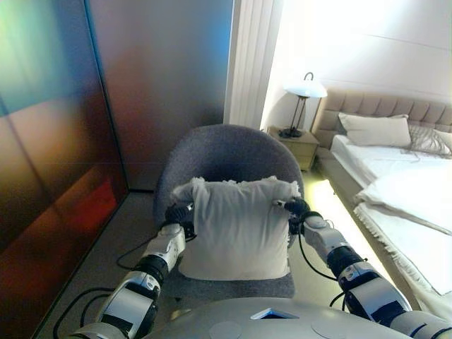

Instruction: Pick up the cushion and take it to the sofa

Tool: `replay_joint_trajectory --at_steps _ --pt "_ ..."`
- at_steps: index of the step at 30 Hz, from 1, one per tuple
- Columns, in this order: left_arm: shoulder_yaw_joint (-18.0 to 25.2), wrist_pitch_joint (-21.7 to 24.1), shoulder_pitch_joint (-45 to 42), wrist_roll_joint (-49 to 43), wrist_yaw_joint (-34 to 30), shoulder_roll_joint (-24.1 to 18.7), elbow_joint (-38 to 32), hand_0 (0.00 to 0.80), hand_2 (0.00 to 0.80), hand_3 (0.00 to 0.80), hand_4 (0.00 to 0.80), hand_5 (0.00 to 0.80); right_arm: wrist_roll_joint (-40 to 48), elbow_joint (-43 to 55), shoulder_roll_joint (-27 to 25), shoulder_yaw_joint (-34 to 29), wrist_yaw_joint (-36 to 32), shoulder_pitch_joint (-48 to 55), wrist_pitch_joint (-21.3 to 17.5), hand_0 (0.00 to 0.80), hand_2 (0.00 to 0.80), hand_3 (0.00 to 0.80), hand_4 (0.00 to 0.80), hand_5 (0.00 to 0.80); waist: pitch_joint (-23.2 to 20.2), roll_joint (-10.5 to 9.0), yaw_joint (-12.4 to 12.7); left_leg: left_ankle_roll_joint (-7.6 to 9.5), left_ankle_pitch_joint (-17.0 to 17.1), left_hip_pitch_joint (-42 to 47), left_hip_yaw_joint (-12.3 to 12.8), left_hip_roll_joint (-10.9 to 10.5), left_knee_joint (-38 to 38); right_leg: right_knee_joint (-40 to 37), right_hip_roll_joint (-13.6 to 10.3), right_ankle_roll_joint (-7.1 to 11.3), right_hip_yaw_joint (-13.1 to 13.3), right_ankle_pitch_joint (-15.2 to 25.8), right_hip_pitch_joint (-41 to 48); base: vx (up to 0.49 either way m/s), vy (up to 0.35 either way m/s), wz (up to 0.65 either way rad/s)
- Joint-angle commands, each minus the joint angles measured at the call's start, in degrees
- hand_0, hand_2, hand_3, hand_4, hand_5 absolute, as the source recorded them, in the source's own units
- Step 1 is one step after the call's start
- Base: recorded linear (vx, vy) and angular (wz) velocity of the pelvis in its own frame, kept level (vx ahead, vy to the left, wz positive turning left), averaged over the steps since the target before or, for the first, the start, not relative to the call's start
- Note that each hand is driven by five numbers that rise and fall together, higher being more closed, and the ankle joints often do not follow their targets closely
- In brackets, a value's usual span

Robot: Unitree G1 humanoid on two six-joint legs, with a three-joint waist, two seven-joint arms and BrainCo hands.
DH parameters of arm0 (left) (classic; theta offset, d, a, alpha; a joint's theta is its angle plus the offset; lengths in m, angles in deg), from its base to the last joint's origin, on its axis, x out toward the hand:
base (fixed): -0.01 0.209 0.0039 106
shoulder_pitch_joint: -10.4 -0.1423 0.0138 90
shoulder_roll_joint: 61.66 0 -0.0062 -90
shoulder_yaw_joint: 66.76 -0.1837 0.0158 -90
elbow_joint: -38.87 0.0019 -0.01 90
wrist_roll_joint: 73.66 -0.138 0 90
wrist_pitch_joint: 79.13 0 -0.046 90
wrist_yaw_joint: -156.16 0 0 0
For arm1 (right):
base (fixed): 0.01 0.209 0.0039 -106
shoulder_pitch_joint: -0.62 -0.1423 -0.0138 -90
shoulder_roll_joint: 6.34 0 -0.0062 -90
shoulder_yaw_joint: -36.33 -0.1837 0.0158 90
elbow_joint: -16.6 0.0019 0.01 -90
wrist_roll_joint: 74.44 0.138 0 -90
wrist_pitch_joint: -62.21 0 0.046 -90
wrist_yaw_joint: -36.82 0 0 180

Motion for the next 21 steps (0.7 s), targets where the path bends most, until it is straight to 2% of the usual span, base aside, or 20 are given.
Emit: replay_joint_trajectory --at_steps 1,7,14,21 --pt "-3.45 4.67 6.30 0.60 -2.87 4.11 3.30 0.000 0.000 0.000 0.000 0.000 0.17 -2.45 -1.99 0.31 -0.75 -5.78 -4.48 0.000 0.000 0.000 0.000 0.000 -3.12 0.56 0.35 -0.02 0.89 -5.61 -0.90 -0.84 0.92 0.86 -4.52 5.58 -4.23 1.25 -1.94 0.018 0.092 0.04" --pt "-4.10 6.76 5.12 1.60 -3.90 3.83 3.14 0.000 0.000 0.000 0.000 0.000 -1.32 -1.78 -3.45 -0.03 -1.99 -4.09 -5.81 0.000 0.000 0.000 0.000 0.000 -2.60 1.65 -0.05 0.01 0.71 -6.15 -0.73 -1.38 1.21 1.75 -5.27 5.70 -4.95 0.68 -2.65 0.010 0.097 0.03" --pt "-4.46 8.34 3.96 2.72 -5.88 3.16 3.46 0.000 0.000 0.000 0.000 0.000 -1.83 -0.66 -4.90 -0.80 -2.22 -2.67 -8.11 0.000 0.000 0.000 0.000 0.000 -2.28 1.77 -0.14 0.20 0.54 -6.68 -0.70 -1.83 1.75 2.71 -5.84 6.06 -5.61 0.39 -3.36 0.020 0.057 0.07" --pt "-2.13 10.52 4.22 3.43 -5.75 1.07 1.27 0.000 0.000 0.000 0.000 0.000 -1.65 1.73 -8.88 -2.76 -4.01 -3.48 -8.93 0.000 0.000 0.000 0.000 0.000 -0.04 2.20 -0.65 0.48 0.27 -7.85 -0.70 -2.19 1.90 3.83 -6.41 6.48 -5.72 -0.03 -5.38 -0.054 0.043 0.01"
